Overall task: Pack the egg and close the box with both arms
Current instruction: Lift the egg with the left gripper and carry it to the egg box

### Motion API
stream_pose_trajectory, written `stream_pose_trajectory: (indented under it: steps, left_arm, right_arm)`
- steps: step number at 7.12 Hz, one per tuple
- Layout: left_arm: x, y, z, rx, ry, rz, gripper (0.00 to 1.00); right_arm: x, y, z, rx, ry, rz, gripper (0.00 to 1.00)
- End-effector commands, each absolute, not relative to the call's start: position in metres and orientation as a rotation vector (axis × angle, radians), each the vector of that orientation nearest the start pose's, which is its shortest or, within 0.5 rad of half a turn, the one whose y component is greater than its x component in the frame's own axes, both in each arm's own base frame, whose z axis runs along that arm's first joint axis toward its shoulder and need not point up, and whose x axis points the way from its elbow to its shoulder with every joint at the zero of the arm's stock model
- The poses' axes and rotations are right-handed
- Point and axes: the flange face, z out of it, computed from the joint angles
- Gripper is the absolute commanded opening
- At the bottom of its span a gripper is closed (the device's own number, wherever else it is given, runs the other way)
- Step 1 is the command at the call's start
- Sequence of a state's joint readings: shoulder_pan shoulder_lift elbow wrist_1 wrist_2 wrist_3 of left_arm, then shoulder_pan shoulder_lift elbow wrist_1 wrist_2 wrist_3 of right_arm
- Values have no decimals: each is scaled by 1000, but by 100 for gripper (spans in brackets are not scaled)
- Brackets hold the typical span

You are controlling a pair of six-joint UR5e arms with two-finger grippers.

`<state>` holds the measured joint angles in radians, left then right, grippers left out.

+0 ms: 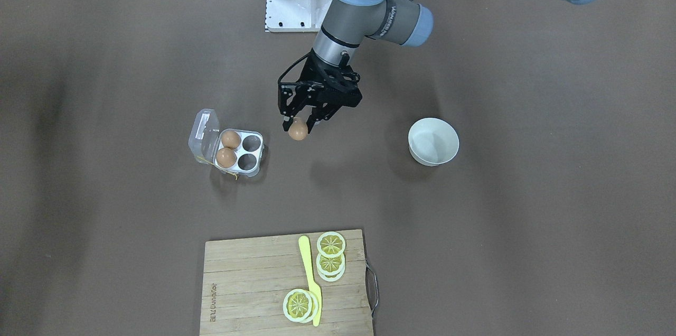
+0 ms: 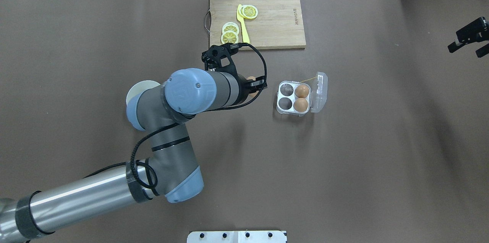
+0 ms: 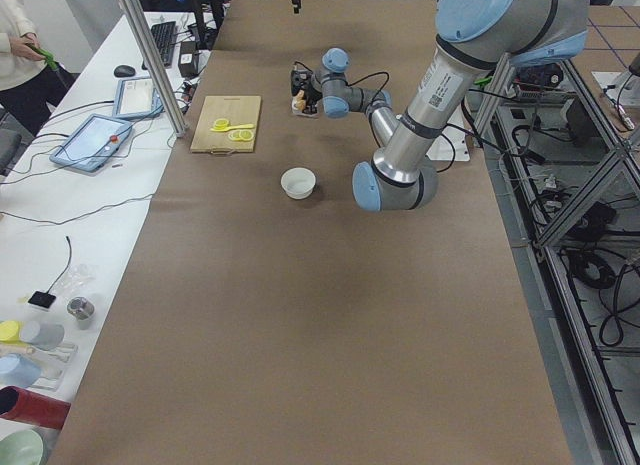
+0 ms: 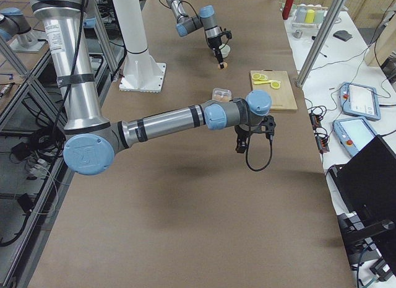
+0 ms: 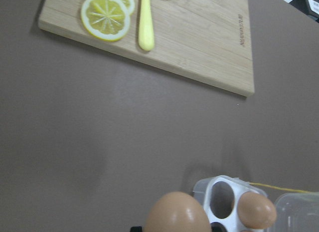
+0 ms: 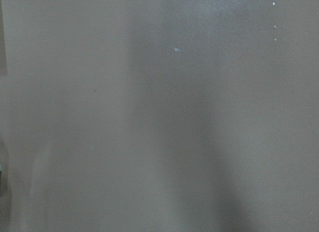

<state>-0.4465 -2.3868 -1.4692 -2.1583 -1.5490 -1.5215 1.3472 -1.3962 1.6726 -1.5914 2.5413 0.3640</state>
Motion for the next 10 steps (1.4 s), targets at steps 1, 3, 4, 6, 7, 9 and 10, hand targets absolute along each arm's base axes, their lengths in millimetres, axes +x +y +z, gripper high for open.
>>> stream_pose_trajectory:
  steps: [1, 3, 4, 6, 7, 9, 10]
  left_arm:
    - [655, -441, 87, 411, 1281, -387, 0]
    - [688, -432, 93, 482, 1290, -385, 0]
    - [688, -432, 94, 526, 1269, -329, 0]
    - [687, -434, 96, 551, 1253, -299, 0]
    - [688, -435, 99, 565, 1244, -292, 0]
    - [688, -436, 105, 589, 1223, -280, 0]
    - [688, -436, 104, 589, 1224, -280, 0]
  right_arm:
    - [-80, -558, 503, -59, -992, 1, 100]
    - [-81, -558, 502, -62, -995, 1, 100]
    - [-82, -557, 501, -66, -1006, 0, 100]
    - [-82, -557, 501, -72, -1013, 3, 100]
    - [-82, -557, 501, -73, -1015, 5, 100]
    - [-82, -555, 497, -78, -1031, 7, 100]
    - [-82, -555, 497, -83, -1031, 15, 100]
